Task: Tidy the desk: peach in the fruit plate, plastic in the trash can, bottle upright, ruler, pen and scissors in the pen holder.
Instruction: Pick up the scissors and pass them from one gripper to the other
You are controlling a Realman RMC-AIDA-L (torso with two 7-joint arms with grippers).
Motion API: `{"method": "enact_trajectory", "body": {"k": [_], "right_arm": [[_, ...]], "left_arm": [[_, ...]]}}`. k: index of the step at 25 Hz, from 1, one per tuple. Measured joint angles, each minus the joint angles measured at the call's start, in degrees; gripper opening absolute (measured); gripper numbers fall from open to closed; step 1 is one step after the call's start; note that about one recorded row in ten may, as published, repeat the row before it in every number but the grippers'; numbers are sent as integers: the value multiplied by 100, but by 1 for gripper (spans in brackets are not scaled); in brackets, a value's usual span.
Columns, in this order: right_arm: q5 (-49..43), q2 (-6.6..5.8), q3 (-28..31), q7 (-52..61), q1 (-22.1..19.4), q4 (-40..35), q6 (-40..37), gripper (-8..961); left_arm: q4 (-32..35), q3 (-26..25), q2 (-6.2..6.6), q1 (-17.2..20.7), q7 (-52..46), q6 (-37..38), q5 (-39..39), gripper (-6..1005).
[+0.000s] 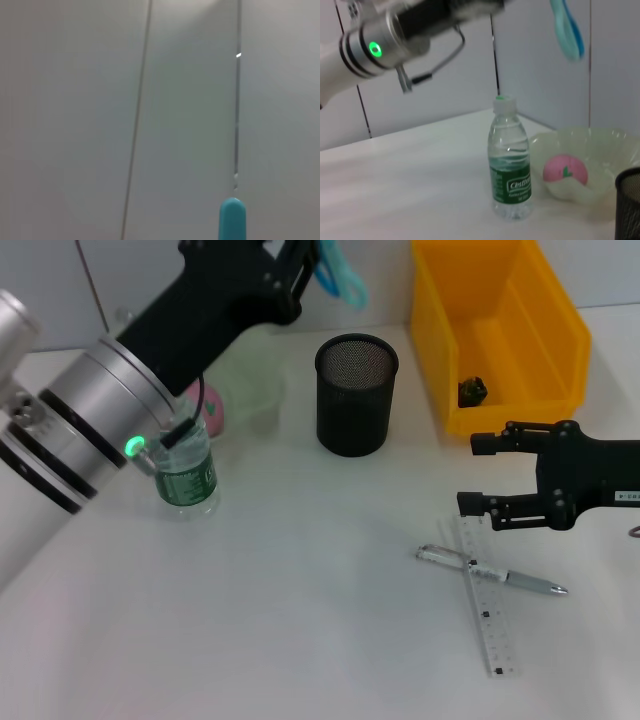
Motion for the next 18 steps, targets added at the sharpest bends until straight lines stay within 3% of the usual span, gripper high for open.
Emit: {"method": "enact_trajectory", "body": {"k": [7, 18], "right_arm": [[212, 152, 265, -827, -46, 201, 29, 765], [1013, 174, 304, -1952, -148, 1007, 180, 758]], "left_arm": [[-209, 370, 0, 17, 431, -563, -792, 249], [-190, 650, 0, 186, 423, -988, -1056, 254]]}}
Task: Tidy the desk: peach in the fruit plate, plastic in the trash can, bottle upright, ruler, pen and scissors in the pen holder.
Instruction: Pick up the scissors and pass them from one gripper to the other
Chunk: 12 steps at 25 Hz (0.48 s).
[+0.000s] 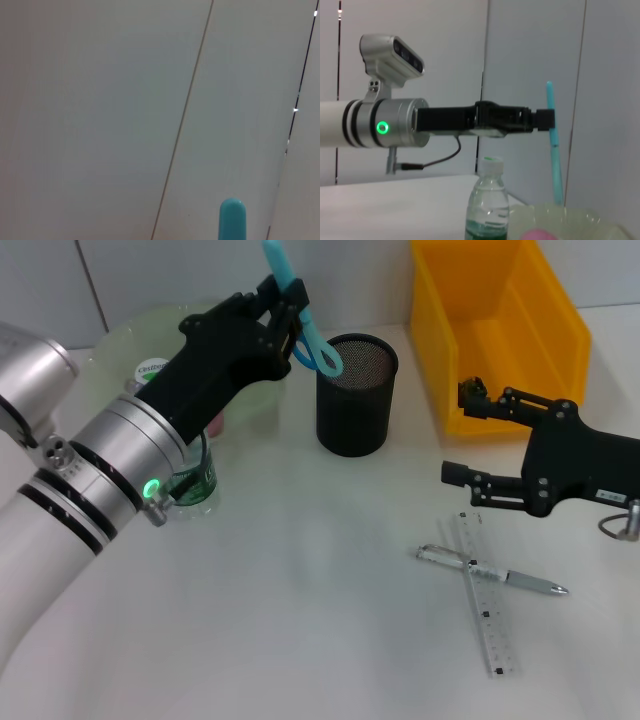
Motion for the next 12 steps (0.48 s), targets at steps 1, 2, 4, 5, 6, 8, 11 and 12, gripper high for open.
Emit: {"method": "enact_trajectory", "body": {"k": [1, 2, 4, 5, 6, 8, 11, 12], "right_arm": [[61, 2, -4, -61, 14, 81, 28, 757], [257, 7, -30, -244, 24, 247, 60, 756], [363, 13, -44, -346, 29, 343, 75, 755], [446, 18, -50, -436, 35, 438, 93, 754], [519, 23, -55, -518, 43, 527, 116, 754], [591, 35, -64, -661, 79, 696, 184, 752], [620, 47, -59, -876, 189, 969, 331, 750], [706, 48, -55, -1043, 270, 1195, 440, 750]], "left_arm": [[-9, 66, 0, 4, 32, -51, -43, 255], [-11, 121, -4, 8, 94, -79, -115, 255], [-17, 147, -4, 5, 144, -86, -183, 256], [-39, 263, -7, -34, 395, -101, -484, 257], [-41, 294, -8, -42, 459, -103, -551, 257], [-40, 453, -9, -69, 872, -107, -961, 258], [-12, 683, -10, -95, 1503, -107, -1521, 260], [-8, 782, -10, -114, 1788, -107, -1801, 260]]}}
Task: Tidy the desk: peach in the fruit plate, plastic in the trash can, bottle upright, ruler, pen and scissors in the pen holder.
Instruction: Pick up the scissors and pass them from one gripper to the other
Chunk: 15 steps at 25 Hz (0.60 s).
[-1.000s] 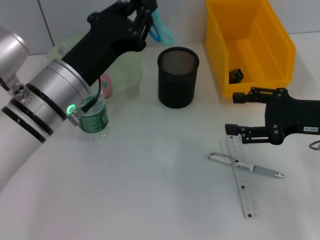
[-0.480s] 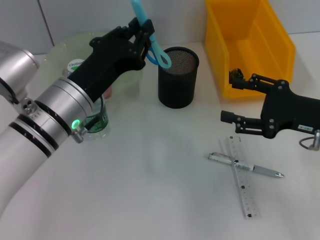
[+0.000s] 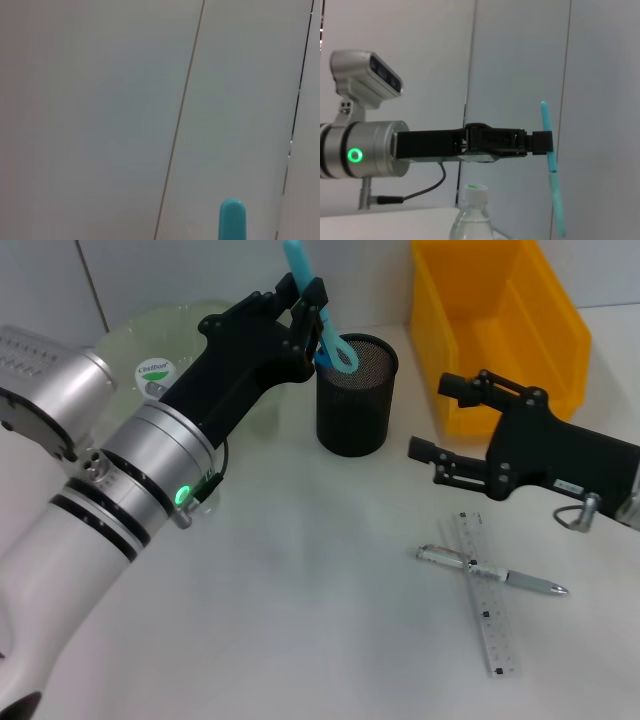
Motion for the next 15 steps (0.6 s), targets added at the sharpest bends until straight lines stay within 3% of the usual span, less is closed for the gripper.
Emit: {"method": "enact_trajectory", "body": {"k": [3, 6, 10, 12, 15], "right_arm": [[173, 3, -25, -207, 52, 208, 101, 748], [391, 10, -44, -476, 91, 437, 203, 746], [511, 19, -46, -655, 168, 656, 328, 743], [525, 19, -25, -797, 227, 792, 372, 742], [631, 19, -22, -997, 299, 972, 422, 740]], "left_arm": [[-1, 52, 0, -9, 115, 0, -122, 261], [-32, 360, 0, -36, 919, 28, -920, 263], [-37, 489, 1, -42, 1264, 66, -1257, 265], [-103, 803, 1, -121, 1924, 239, -1907, 266], [-155, 875, 0, -156, 1992, 306, -2016, 267]]}}
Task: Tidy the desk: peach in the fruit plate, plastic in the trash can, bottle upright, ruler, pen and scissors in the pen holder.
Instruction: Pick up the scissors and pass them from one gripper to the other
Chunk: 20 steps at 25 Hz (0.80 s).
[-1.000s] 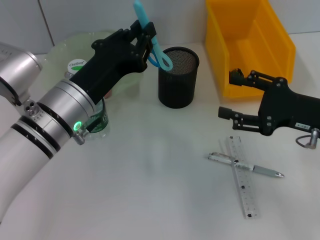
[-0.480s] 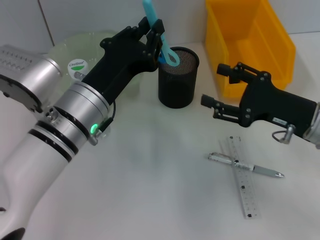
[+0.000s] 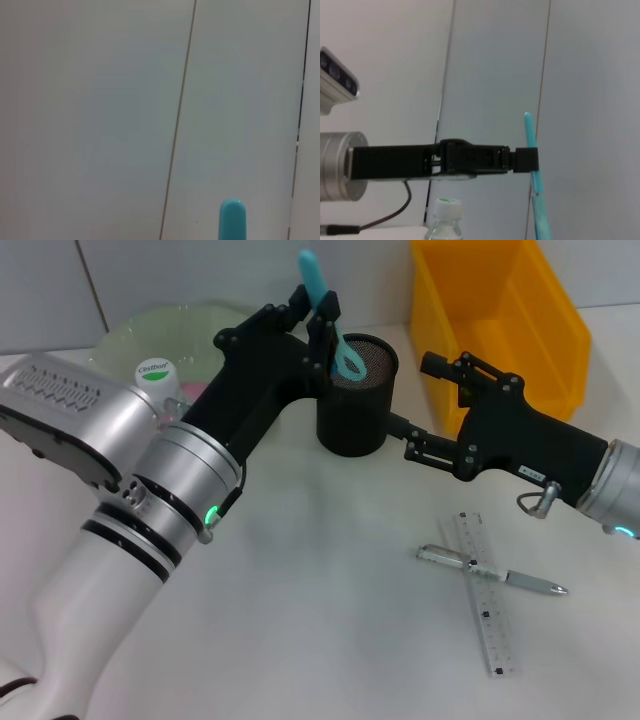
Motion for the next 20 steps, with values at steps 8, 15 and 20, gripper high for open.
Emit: {"method": "enact_trajectory", "body": {"k": [8, 15, 20], "right_arm": [[316, -1, -20, -285, 132, 303, 13, 735], [318, -2, -31, -578, 368, 671, 178, 730], [333, 2, -16, -600, 436, 738, 231, 727]], "left_arm": [[-166, 165, 1, -53, 34, 244, -121, 271], [-319, 270, 2, -161, 152, 339, -336, 274], [-463, 548, -1, -312, 463, 493, -726, 276]]}}
